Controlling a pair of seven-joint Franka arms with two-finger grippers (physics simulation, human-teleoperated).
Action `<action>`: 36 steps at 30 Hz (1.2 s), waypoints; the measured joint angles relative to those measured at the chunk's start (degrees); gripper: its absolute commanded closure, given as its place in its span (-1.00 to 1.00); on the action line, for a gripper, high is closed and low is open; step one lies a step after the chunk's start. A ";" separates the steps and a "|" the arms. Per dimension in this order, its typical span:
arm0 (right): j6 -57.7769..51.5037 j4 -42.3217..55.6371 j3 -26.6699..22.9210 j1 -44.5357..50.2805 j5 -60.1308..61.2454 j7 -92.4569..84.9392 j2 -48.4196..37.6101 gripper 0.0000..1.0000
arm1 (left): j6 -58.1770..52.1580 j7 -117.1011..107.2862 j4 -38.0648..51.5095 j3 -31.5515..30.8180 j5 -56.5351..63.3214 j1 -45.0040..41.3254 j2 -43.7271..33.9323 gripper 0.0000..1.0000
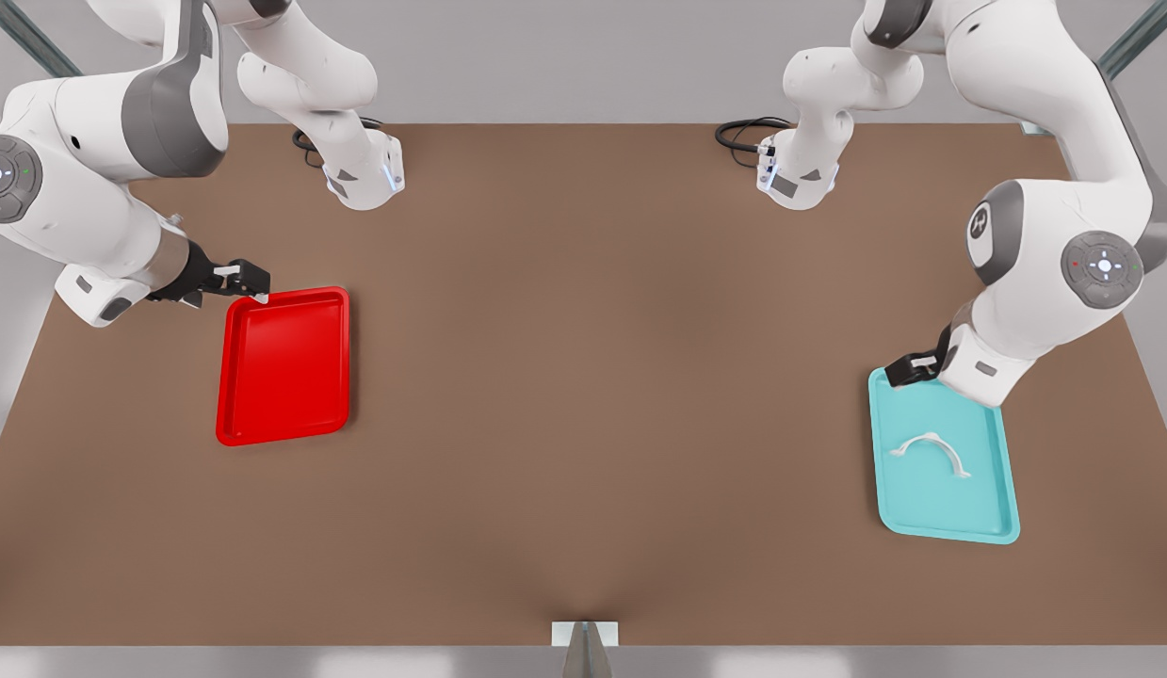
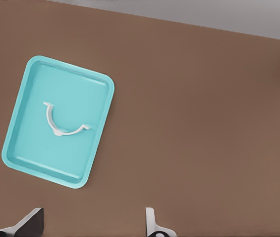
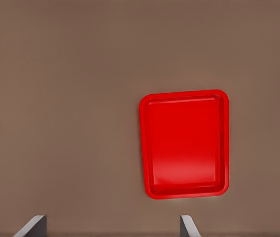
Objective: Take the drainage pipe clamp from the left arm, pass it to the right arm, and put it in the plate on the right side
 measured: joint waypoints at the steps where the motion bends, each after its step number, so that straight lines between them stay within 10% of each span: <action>1: 0.00 0.03 0.00 0.01 0.01 -0.01 0.00 -1.00 | 0.16 0.97 0.00 0.07 0.01 -0.08 0.29 -1.00; 13: -0.02 0.04 -0.18 -0.01 0.68 -0.07 0.00 -1.00 | 31.01 7.77 -7.52 13.80 -8.38 6.67 22.44 -1.00; 32: -0.10 0.01 0.13 -1.31 0.78 -0.77 0.32 -1.00 | 51.25 17.01 -18.25 13.80 -14.09 11.00 26.93 -0.97; 36: -0.19 0.03 0.17 -1.21 0.79 -1.00 0.35 -1.00 | 51.39 20.09 -18.40 13.78 -17.32 11.09 27.24 -0.55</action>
